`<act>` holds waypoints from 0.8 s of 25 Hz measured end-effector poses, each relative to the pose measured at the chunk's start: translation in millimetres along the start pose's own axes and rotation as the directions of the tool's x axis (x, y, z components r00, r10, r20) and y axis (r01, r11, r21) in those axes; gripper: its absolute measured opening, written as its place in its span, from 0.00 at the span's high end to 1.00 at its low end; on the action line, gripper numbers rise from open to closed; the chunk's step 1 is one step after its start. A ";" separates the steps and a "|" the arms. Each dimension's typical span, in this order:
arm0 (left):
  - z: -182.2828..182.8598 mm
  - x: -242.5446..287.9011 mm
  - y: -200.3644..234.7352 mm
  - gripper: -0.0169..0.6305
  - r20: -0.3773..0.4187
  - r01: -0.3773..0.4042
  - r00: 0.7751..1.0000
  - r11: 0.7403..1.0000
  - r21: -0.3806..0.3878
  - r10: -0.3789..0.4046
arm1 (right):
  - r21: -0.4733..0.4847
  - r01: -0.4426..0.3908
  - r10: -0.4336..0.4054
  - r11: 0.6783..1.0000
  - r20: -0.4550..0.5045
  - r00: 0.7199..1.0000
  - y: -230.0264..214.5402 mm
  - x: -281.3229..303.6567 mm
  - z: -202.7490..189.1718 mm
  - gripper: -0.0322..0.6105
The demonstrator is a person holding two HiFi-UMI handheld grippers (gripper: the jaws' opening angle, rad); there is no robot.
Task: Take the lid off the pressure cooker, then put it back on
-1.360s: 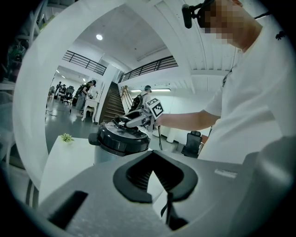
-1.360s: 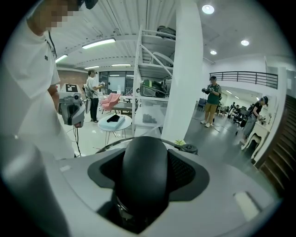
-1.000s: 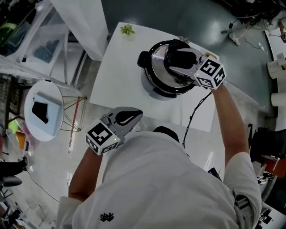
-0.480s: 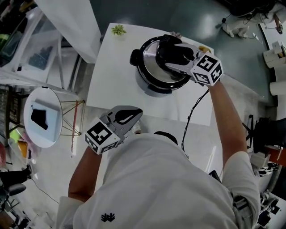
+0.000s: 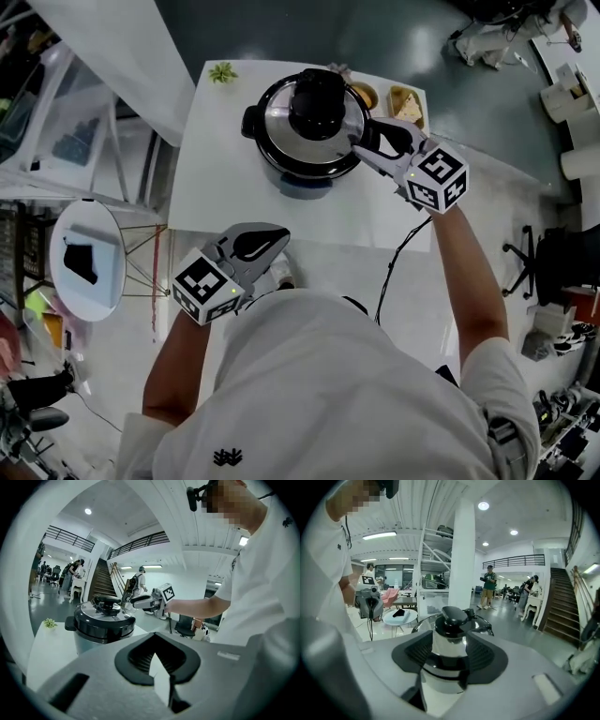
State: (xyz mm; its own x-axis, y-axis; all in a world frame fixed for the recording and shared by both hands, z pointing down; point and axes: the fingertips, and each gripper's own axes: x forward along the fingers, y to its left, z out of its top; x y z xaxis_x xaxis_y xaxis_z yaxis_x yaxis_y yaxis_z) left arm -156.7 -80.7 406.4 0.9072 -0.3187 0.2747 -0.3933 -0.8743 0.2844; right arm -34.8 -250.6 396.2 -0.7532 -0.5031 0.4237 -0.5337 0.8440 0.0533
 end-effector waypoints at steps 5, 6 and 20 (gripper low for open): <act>-2.5 16.0 -31.0 0.96 -0.017 -0.004 1.000 1.000 0.019 0.004 | 0.089 0.053 -0.058 0.995 0.051 0.997 40.4 -48.5 -27.7 0.71; -3.5 19.3 -37.7 0.96 -0.020 -0.007 1.000 1.000 0.020 0.007 | 0.107 0.057 -0.065 0.993 0.067 0.996 51.9 -57.3 -32.1 0.73; -44.0 32.8 -153.1 0.96 -0.092 -0.086 0.992 0.996 0.018 0.087 | 0.237 -0.032 0.007 0.971 0.104 0.995 202.6 -146.8 -110.3 0.94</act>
State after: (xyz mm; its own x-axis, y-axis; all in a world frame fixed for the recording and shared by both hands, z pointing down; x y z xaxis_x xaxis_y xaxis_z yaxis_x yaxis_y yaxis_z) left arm -73.3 58.9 412.3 0.8518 -0.3588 0.3817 -0.4671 -0.8501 0.2433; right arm 10.1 14.8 444.5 -0.7929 -0.5139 0.3276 -0.5855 0.7913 -0.1759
